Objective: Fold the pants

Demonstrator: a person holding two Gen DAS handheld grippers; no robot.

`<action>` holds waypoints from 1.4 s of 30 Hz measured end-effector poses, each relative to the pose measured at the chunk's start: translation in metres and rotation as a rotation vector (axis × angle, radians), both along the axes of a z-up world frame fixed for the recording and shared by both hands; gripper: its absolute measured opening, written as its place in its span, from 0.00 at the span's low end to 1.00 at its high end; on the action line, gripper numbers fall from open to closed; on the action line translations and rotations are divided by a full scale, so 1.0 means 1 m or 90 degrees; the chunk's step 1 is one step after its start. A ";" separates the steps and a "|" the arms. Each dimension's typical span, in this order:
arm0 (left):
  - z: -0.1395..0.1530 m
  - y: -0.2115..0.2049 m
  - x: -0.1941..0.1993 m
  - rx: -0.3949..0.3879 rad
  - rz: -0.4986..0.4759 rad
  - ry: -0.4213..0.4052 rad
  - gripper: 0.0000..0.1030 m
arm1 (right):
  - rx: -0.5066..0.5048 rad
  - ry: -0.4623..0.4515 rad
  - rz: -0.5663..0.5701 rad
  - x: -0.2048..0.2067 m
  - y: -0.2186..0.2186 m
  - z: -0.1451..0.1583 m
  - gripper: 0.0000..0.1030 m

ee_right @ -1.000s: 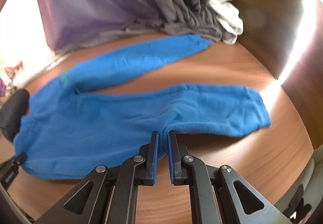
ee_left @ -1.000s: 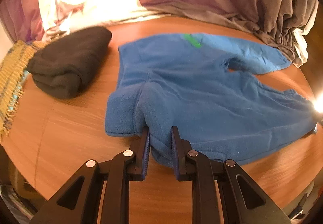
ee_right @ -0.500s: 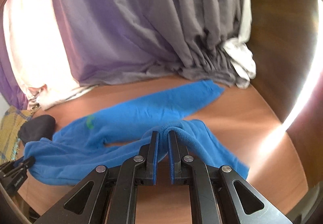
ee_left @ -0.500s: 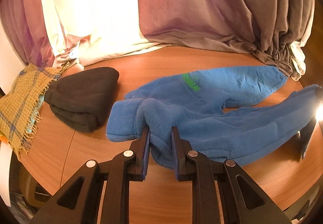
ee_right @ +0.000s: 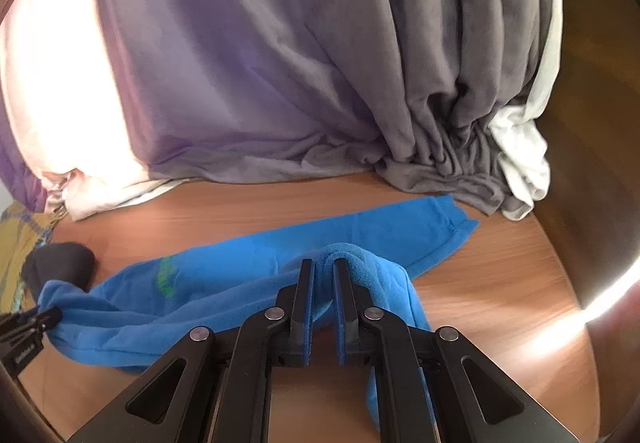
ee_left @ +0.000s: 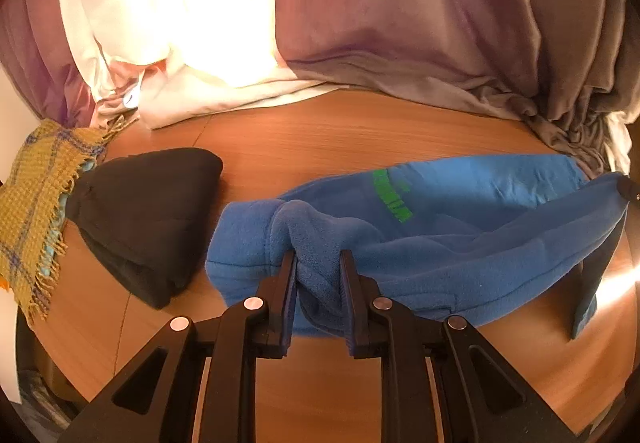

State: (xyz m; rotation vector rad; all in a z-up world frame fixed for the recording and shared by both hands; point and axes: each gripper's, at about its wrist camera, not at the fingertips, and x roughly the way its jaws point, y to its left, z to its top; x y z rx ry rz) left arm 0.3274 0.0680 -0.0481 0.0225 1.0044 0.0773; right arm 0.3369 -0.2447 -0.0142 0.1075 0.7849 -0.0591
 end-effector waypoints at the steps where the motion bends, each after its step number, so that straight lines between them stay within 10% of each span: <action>1: -0.003 0.001 0.005 -0.001 0.000 0.006 0.20 | 0.001 0.009 0.000 0.010 0.001 -0.004 0.09; 23: -0.053 0.022 0.114 -0.014 0.075 0.064 0.24 | 0.018 0.128 0.006 0.165 0.019 -0.090 0.09; 34: -0.055 0.024 0.122 0.057 0.071 0.042 0.61 | 0.007 0.175 0.003 0.192 0.021 -0.122 0.12; 42: -0.010 0.036 0.089 0.092 0.035 -0.039 0.80 | -0.026 0.140 0.043 0.177 0.038 -0.094 0.38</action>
